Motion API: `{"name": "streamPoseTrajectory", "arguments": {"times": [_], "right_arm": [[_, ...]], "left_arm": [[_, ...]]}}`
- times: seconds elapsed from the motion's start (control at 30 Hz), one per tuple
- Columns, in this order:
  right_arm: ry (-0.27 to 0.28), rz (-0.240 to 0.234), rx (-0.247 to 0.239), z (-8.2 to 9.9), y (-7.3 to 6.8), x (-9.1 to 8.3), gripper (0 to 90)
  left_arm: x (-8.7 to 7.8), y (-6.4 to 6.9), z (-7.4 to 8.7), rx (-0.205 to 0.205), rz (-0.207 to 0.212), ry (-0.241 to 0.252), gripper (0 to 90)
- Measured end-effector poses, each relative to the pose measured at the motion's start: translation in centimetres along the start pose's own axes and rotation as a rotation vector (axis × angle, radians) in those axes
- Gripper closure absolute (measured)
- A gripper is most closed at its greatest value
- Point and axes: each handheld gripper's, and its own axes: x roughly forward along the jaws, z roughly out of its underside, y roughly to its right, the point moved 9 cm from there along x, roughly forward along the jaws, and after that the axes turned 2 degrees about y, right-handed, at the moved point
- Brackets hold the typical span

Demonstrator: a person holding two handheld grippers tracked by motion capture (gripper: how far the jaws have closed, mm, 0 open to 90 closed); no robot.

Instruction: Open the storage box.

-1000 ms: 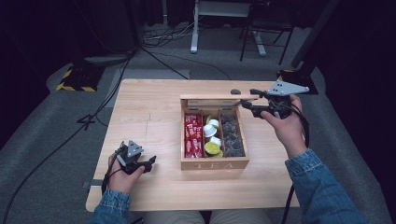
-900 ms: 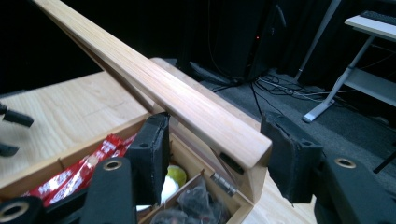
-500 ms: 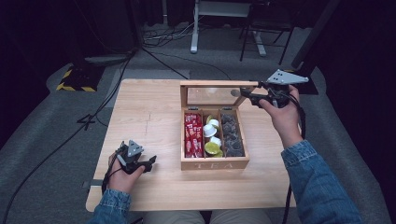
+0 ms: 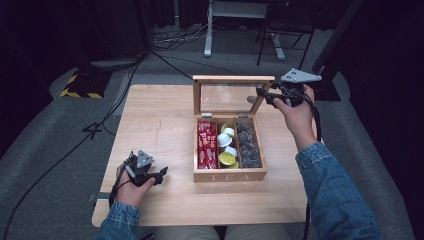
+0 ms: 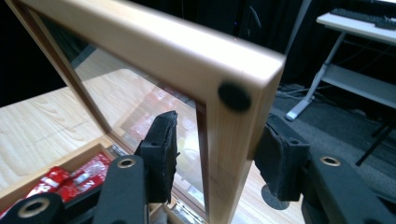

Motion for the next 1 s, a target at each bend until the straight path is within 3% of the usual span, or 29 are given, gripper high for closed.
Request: {"name": "streamPoseTrajectory", "arguments": {"times": [0.27, 0.6, 0.63, 1.0], "right_arm": [[-0.029, 0.011, 0.007, 1.1, 0.9, 2.2, 53.3], [-0.055, 0.022, 0.018, 1.7, 2.2, 4.1, 53.6], [-0.059, 0.021, 0.021, 1.9, 2.3, 4.3, 53.5], [-0.079, 0.034, 0.05, 2.9, 3.4, 6.2, 51.1]], "left_arm": [[0.0, 0.0, 0.1, -0.008, 0.006, -0.002, 29.7], [0.4, 0.1, -0.1, 0.008, 0.017, -0.012, 29.2], [0.5, 0.2, -0.1, -0.005, 0.019, -0.012, 29.2], [1.1, 0.5, 0.0, -0.004, 0.04, -0.019, 28.6]]}}
